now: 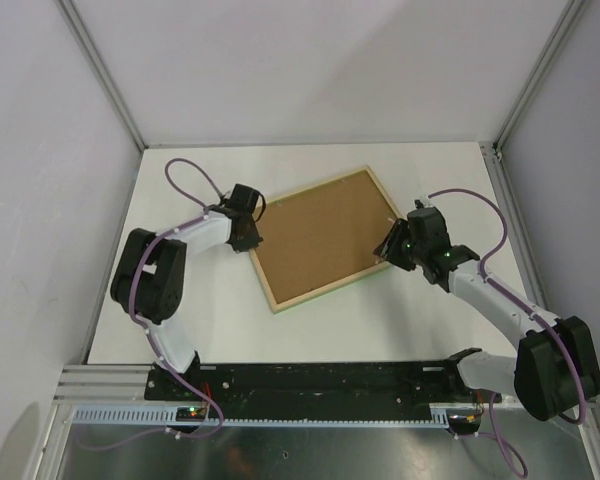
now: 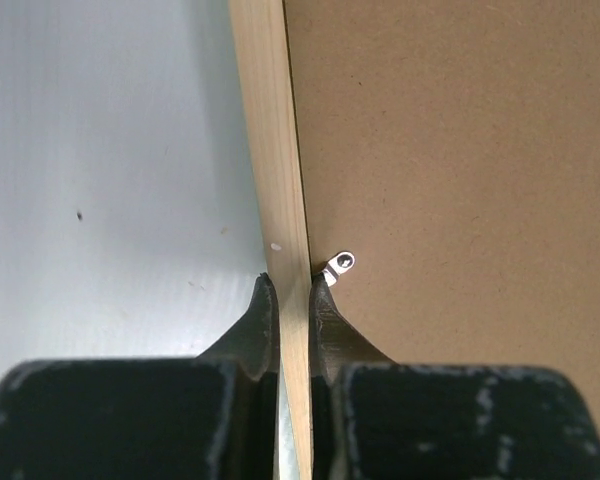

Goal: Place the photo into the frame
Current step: Press the fastener onto the backboard.

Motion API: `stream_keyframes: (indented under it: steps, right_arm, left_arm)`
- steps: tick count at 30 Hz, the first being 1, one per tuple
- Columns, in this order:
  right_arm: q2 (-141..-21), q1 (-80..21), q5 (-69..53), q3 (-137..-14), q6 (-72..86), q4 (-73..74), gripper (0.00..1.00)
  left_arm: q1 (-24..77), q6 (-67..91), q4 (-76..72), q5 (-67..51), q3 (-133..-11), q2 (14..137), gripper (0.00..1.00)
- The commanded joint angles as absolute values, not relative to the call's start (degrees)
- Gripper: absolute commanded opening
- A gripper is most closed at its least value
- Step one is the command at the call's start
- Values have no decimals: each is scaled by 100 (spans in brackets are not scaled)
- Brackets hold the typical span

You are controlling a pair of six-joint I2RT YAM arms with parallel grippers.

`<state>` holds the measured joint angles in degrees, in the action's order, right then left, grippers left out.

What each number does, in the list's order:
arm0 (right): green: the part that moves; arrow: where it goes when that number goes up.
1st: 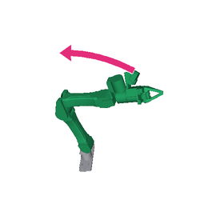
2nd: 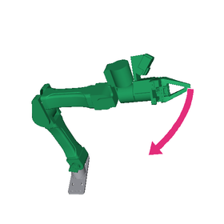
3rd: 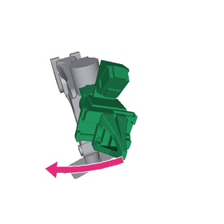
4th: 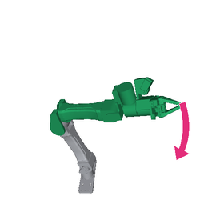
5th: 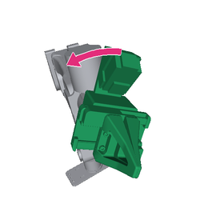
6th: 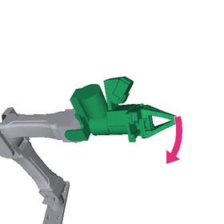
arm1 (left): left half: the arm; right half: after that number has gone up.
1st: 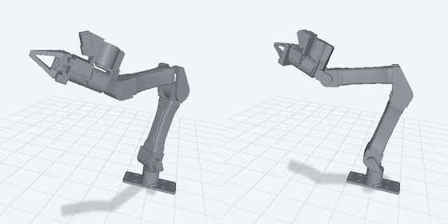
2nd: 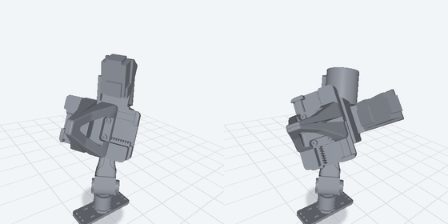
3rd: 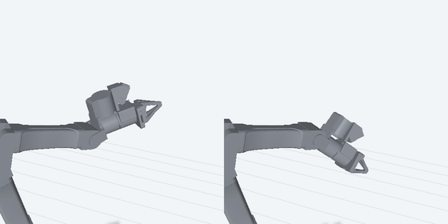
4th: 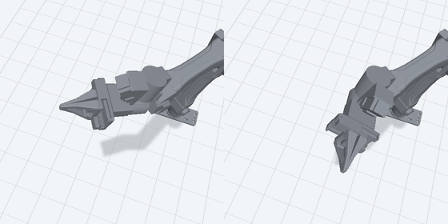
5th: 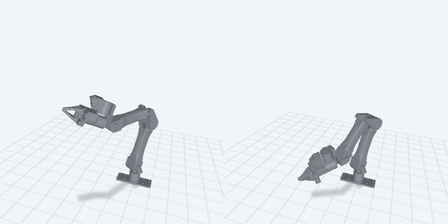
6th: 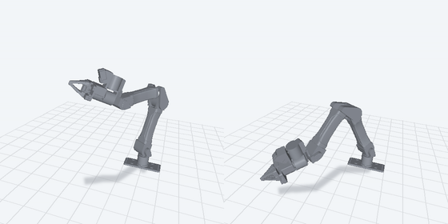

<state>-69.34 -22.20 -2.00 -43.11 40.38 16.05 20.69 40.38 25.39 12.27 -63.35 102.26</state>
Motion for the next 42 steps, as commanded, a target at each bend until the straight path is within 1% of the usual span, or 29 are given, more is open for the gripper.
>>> stream_keyframes:
  steps: [1, 6, 8, 12, 15, 19, 25, 36, 42]
  right_arm:
    - [-6861, -2122, -49, -4475, 3893, 1529, 42]
    - [-6723, -1949, 443, -4476, 3686, 1812, 45]
    - [-6682, -1876, 636, -4479, 3611, 1919, 48]
    - [-6763, -1747, 977, -4479, 3435, 2086, 56]
    - [-6922, -1683, 1279, -4472, 3294, 2181, 64]
    - [-7200, -1667, 1443, -4480, 3179, 2107, 69]
    - [-7631, -1779, 1352, -4472, 2966, 1904, 69]
    - [-8471, -2361, 1348, -4473, 2685, 1577, 69]
    - [-8681, -2433, 1455, -4477, 2689, 1576, 64]
  left_arm:
    - [1859, 2016, 2720, 1022, -6065, 10354, 0]
    - [1553, 1296, 2610, 703, -5801, 10227, 0]
    - [1467, 1128, 2568, 685, -5693, 10179, 0]
    - [1372, 1018, 2495, 556, -5606, 10076, 0]
    - [1364, 961, 2483, 571, -5559, 9979, 0]
    - [1362, 887, 2428, 606, -5421, 9806, 0]
    - [1364, 711, 2308, 651, -5243, 9708, 0]
    - [1354, 626, 2253, 464, -5245, 9651, 0]
    - [1334, 624, 2253, 417, -5284, 9674, 0]
